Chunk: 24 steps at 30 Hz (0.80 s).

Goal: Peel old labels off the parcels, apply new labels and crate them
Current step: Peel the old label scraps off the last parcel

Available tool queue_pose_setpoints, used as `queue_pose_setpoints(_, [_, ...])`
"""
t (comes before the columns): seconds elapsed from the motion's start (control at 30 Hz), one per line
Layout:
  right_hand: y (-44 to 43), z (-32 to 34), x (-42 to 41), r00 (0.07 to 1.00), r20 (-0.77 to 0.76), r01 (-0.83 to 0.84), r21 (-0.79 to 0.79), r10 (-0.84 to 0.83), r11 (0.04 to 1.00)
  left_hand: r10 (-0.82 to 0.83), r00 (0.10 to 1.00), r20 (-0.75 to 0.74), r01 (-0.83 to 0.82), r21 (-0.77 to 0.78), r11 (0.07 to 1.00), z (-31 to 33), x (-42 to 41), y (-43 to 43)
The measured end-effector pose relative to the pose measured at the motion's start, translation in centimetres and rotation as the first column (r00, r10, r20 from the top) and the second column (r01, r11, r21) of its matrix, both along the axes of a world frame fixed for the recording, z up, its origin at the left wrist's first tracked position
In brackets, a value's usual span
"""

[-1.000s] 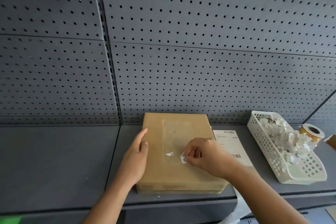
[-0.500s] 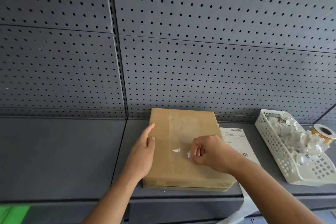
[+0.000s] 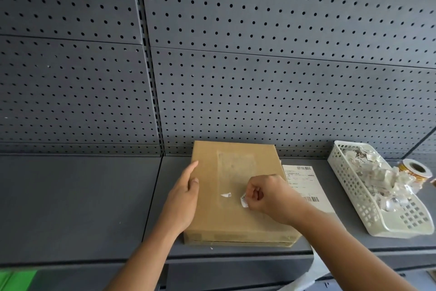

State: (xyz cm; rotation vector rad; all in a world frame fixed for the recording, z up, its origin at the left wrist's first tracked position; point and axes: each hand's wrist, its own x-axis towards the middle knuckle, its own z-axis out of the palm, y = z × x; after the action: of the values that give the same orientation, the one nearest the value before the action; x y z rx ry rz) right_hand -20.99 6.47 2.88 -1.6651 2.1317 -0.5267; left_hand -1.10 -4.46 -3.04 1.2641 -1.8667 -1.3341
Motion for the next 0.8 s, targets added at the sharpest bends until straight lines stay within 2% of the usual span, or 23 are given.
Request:
queue_pose_setpoints(0.13, [0.26,0.27,-0.16,0.997,0.079,-0.005,0.02,0.003,1.0,-0.006,1.0,-0.003,0.006,-0.006,1.0,0.06,0.07,0.06])
queue_pose_setpoints(0.3, [-0.14,0.48,0.01,0.999,0.049,-0.005,0.067,0.002,0.998,-0.01,1.0,0.0,0.01,0.016,1.0,0.52,0.01,0.21])
queue_pose_setpoints(0.43, [0.03,0.31,-0.07,0.999,0.02,0.029,0.028,-0.03,0.999,-0.004,1.0,0.003,0.004,0.003,1.0,0.49,-0.08,0.25])
queue_pose_setpoints(0.57, [0.14,0.63,-0.12,0.997,0.082,-0.015,0.062,0.01,0.998,-0.004,1.0,0.021,0.004,0.016,1.0,0.6,0.06,0.24])
queue_pose_setpoints(0.8, [0.04,0.19,0.4,1.0,-0.006,0.01,0.037,-0.009,0.999,0.004,1.0,0.029,-0.004,0.019,1.0,0.54,0.06,0.16])
